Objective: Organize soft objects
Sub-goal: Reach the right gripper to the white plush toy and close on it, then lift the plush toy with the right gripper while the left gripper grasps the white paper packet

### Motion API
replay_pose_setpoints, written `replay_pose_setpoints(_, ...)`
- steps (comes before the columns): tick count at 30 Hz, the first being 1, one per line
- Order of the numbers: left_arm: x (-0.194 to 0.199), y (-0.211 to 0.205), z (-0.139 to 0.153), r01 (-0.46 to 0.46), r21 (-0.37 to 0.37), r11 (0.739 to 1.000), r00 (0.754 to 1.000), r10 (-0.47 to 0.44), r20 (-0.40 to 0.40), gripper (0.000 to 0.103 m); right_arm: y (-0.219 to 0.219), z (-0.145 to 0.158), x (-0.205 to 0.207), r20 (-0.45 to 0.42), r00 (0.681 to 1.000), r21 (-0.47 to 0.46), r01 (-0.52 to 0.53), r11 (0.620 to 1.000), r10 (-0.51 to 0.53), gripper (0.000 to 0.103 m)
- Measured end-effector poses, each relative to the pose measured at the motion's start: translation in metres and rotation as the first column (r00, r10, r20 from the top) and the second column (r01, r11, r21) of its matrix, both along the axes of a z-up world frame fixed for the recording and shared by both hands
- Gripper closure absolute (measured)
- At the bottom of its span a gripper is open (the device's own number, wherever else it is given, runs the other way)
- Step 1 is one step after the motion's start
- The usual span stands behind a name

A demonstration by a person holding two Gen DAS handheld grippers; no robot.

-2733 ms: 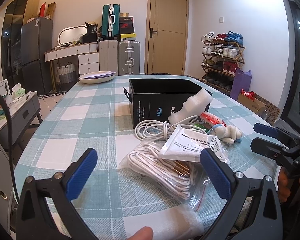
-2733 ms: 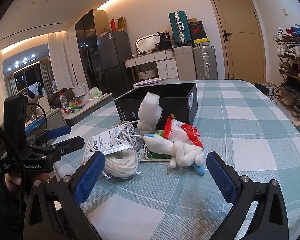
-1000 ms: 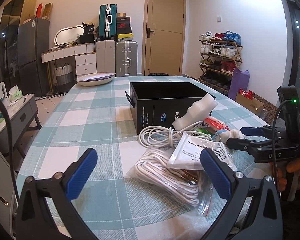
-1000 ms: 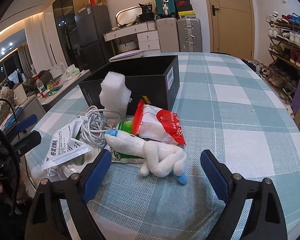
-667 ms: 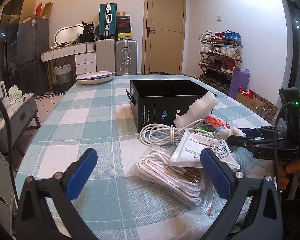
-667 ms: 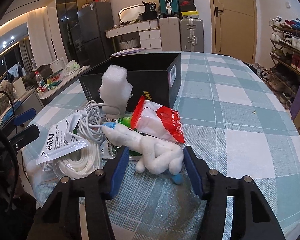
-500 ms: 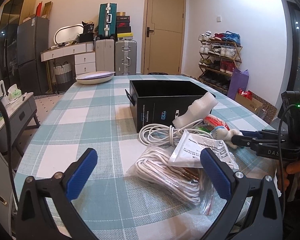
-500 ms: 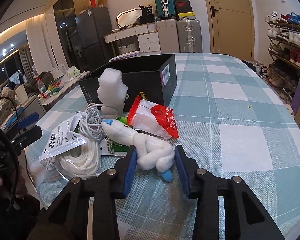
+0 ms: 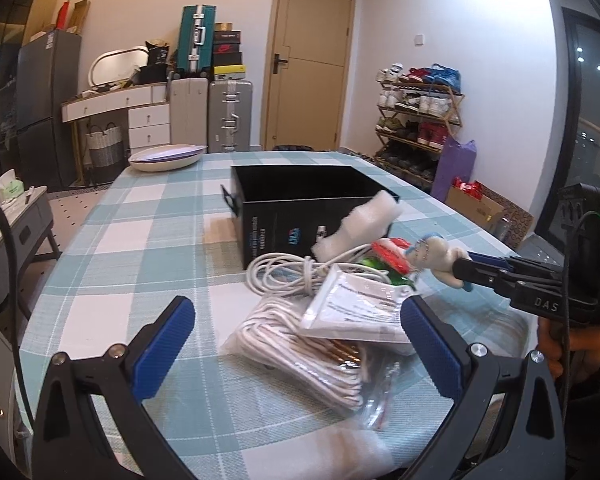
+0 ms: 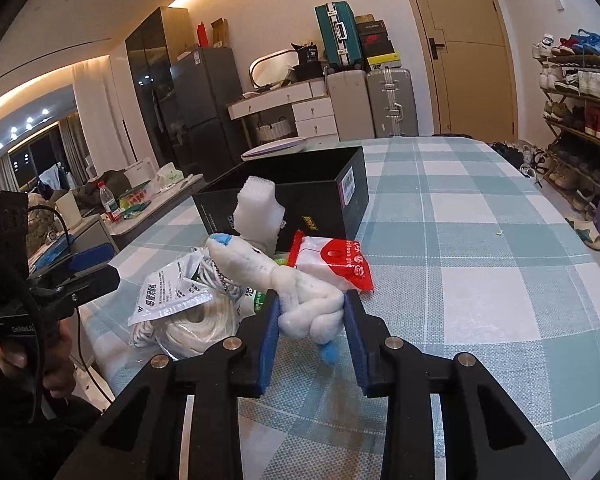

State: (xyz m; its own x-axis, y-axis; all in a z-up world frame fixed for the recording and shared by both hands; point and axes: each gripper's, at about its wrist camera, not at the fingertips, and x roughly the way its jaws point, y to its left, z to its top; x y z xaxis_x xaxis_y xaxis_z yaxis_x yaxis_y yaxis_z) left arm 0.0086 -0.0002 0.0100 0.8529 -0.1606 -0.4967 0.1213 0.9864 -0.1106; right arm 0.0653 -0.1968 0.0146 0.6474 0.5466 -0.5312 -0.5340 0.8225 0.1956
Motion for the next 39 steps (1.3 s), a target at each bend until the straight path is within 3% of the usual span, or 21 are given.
replay_pose_setpoints(7, 0.013, -0.029, -0.003, 0.110, 0.053, 0.992, 0.993, -0.107, -0.053, 0.000, -0.003, 0.004, -0.002, 0.012, 1.000, 0.018, -0.001, 1.000, 0.001, 0.071)
replay_pose_setpoints(20, 0.033, -0.048, -0.011, 0.190, 0.076, 0.979, 0.976, -0.180, -0.125, 0.002, -0.002, 0.005, -0.004, 0.017, 1.000, 0.025, -0.012, 1.000, 0.011, 0.071)
replay_pose_setpoints(22, 0.032, -0.048, -0.012, 0.202, 0.070, 0.977, 0.973, -0.192, -0.129, 0.017, -0.002, 0.005, -0.005, 0.019, 1.000, 0.026, -0.013, 1.000, 0.012, 0.071)
replay_pose_setpoints(26, 0.029, -0.045, -0.012, 0.212, 0.047, 0.976, 0.970, -0.204, -0.128, 0.029, -0.001, 0.006, -0.006, 0.026, 1.000, 0.024, -0.016, 1.000, 0.016, 0.071)
replay_pose_setpoints(28, 0.027, -0.045, -0.010, 0.216, 0.052, 0.975, 0.970, -0.208, -0.123, 0.041, 0.000, 0.006, -0.007, 0.031, 0.999, 0.025, -0.018, 1.000, 0.017, 0.071)
replay_pose_setpoints(39, 0.020, -0.041, -0.006, 0.222, 0.038, 0.974, 0.970, -0.217, -0.105, 0.044, 0.000, 0.010, -0.011, 0.056, 0.998, 0.042, -0.022, 0.999, 0.020, 0.071)
